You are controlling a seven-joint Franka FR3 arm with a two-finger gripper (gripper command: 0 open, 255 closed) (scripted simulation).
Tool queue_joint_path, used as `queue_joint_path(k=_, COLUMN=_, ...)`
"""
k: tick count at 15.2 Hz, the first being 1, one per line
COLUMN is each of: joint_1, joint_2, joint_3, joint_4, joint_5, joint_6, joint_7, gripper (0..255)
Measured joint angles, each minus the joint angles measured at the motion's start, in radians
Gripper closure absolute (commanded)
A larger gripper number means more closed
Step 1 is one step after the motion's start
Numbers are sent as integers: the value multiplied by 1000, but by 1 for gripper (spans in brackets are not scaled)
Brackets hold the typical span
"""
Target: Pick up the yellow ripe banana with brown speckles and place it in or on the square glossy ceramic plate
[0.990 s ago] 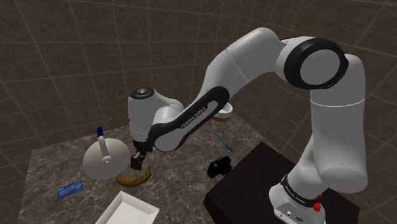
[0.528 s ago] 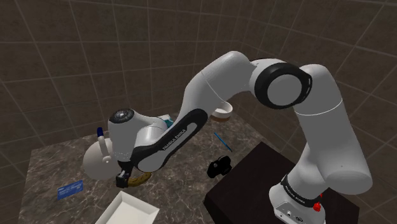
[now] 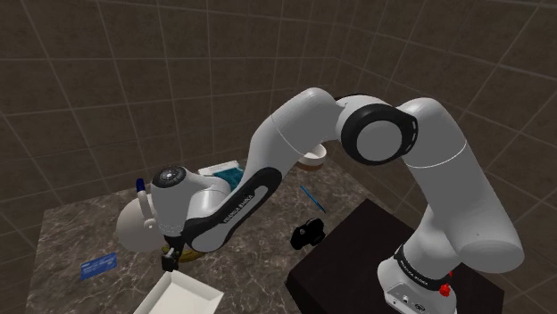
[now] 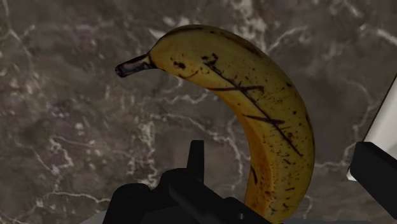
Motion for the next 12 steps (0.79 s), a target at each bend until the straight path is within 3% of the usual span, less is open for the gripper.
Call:
queue_joint_path(k=6, joint_1=1, joint_2=5, joint_3=-3, joint_4=3, joint_5=-2, joint_6=5, joint_7=1, gripper=0)
queue_joint_path(k=7, joint_1=1, joint_2=4, joint_3=-3, joint_4=1, joint_5=-2, joint_6=6, joint_7=2, gripper=255)
queue_joint_path(k=12, joint_1=2, joint_2=5, joint_3=-2, joint_4=-1, joint_5=-2, joint_6=6, joint_7=2, gripper=255)
